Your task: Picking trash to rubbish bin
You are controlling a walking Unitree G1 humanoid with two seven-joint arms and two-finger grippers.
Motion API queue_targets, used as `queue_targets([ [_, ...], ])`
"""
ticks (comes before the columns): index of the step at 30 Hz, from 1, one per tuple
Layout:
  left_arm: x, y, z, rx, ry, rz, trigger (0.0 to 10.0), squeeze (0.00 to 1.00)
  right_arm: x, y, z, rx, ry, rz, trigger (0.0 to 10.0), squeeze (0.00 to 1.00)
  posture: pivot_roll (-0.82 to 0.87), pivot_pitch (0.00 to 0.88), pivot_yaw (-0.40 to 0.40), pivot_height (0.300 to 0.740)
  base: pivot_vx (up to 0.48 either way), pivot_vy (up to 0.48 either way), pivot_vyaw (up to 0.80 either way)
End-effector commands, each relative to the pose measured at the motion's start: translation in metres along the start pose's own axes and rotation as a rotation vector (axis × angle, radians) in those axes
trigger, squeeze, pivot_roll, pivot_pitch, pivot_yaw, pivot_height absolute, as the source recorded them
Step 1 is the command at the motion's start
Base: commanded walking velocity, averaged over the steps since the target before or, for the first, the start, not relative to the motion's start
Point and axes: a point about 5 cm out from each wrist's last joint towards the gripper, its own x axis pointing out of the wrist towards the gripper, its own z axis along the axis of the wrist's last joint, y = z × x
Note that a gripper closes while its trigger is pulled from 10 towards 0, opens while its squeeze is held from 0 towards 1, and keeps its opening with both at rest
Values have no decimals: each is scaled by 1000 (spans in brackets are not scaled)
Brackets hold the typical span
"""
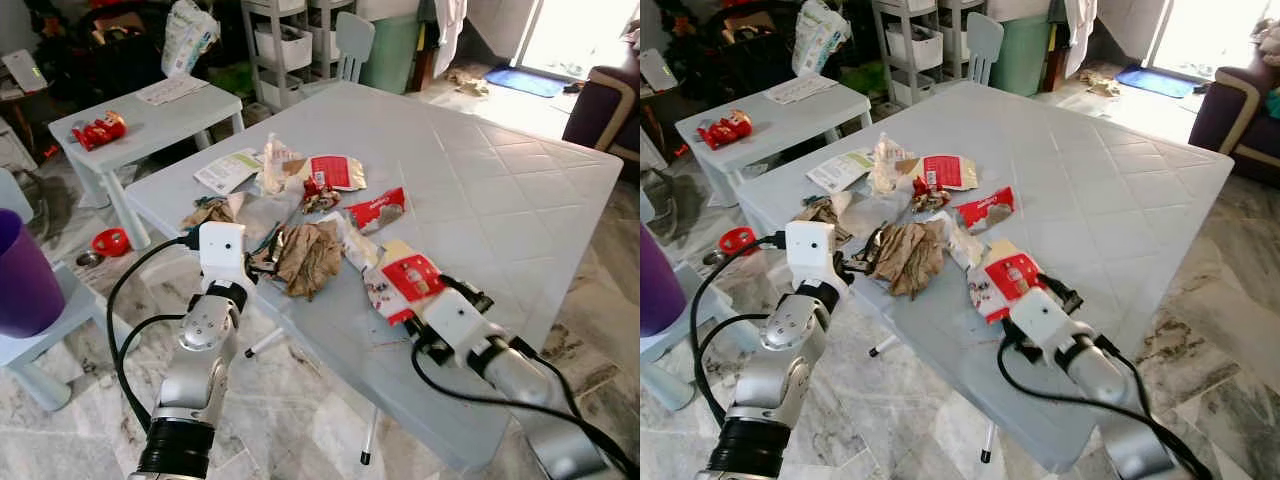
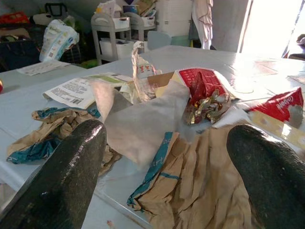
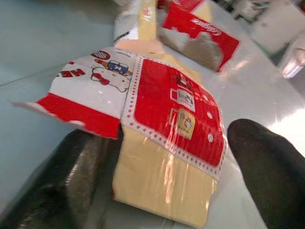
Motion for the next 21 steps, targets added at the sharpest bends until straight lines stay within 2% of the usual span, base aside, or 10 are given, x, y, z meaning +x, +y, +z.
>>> queue_targets([
  [1, -1, 1, 1, 10, -4, 4, 10000, 0, 4, -3, 0, 0, -3, -37, 0, 0, -58, 3, -2, 740, 0, 0, 0],
  [2, -2, 1, 0, 4, 2, -3, 10000, 0, 5, -4, 0, 1, -4, -49, 0, 0, -56, 1, -2, 740, 0, 0, 0],
  [5, -5, -5, -9, -84, 72, -81, 10000, 0, 10, -3, 1, -2, -14, -70, 0, 0, -49, 0, -2, 740, 0, 0, 0],
  [8, -9, -8, -15, -122, 111, -111, 10000, 0, 12, -2, 1, -3, -18, -77, 0, 0, -46, 1, 0, 740, 0, 0, 0],
  [11, -11, -9, -15, -112, 118, -133, 10000, 0, 13, -2, 0, -2, -22, -78, 0, 0, -45, 1, 2, 740, 0, 0, 0],
  [17, -17, -19, -21, -117, 182, -251, 10000, 0, 16, -4, 1, 5, -37, -110, 0, 0, -40, 5, 4, 740, 0, 0, 0],
  [21, -19, -25, -22, -143, 208, -306, 10000, 0, 17, -4, 2, 2, -50, -127, 0, 0, -39, 8, 5, 740, 0, 0, 0],
])
